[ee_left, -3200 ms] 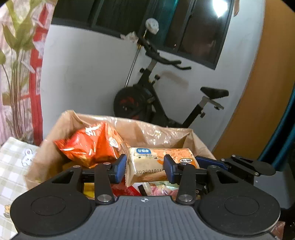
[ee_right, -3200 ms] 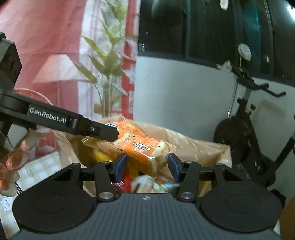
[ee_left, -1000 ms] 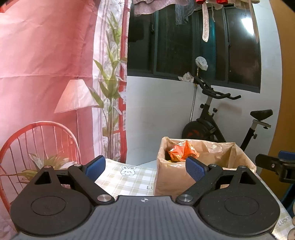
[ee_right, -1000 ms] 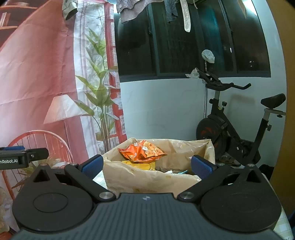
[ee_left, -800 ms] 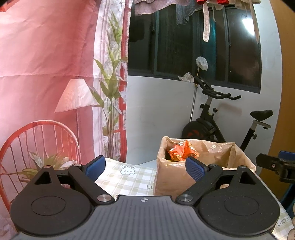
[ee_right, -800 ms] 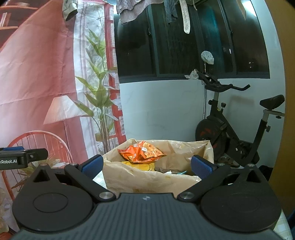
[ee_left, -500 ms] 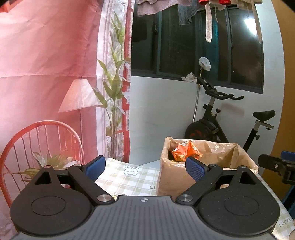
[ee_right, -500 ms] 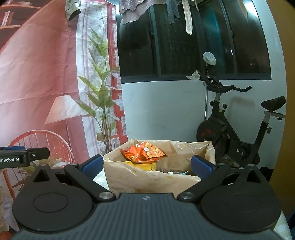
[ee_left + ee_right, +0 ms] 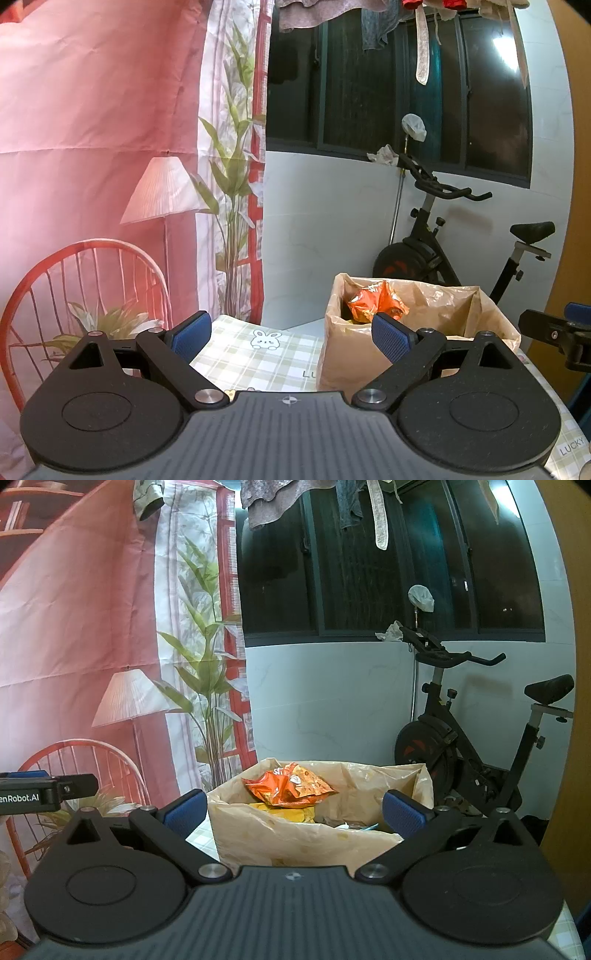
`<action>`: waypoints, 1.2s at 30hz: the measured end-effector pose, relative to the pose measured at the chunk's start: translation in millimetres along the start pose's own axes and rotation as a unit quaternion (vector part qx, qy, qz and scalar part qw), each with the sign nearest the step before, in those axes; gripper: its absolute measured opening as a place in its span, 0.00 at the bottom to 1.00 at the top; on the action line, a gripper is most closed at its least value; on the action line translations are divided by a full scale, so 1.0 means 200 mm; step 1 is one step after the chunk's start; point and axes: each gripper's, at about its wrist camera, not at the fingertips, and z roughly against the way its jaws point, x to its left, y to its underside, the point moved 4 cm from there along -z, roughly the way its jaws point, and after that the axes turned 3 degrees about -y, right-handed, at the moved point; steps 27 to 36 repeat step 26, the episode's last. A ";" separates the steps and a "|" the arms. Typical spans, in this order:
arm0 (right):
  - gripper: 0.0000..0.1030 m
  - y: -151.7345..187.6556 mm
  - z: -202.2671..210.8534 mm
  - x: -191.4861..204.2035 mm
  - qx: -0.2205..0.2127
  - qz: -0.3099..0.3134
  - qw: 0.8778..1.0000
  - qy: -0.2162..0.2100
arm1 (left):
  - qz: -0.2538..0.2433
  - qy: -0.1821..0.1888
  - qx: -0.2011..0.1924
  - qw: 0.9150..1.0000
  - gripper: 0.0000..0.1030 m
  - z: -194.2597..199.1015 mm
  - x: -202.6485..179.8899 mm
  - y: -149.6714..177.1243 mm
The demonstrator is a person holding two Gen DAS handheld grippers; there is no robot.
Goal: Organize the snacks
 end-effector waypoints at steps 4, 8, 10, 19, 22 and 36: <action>1.00 0.00 0.00 0.00 0.000 0.000 1.000 -0.001 | 0.000 0.000 0.000 1.000 0.92 0.00 0.00 0.00; 1.00 0.00 0.00 0.01 0.000 0.001 1.000 -0.001 | 0.001 -0.001 0.000 1.000 0.92 0.00 0.00 0.00; 1.00 0.00 0.00 0.01 0.000 0.001 1.000 -0.001 | 0.002 -0.001 0.001 1.000 0.92 0.00 0.00 0.00; 1.00 0.00 0.00 0.02 0.002 0.002 1.000 -0.003 | 0.006 -0.002 0.006 1.000 0.92 -0.01 0.00 0.02; 1.00 0.01 -0.01 0.03 0.004 0.004 1.000 -0.005 | 0.006 -0.002 0.008 1.000 0.92 -0.02 0.01 0.02; 1.00 0.02 -0.02 0.03 0.006 0.003 1.000 -0.005 | 0.008 -0.003 0.010 1.000 0.92 -0.02 0.01 0.02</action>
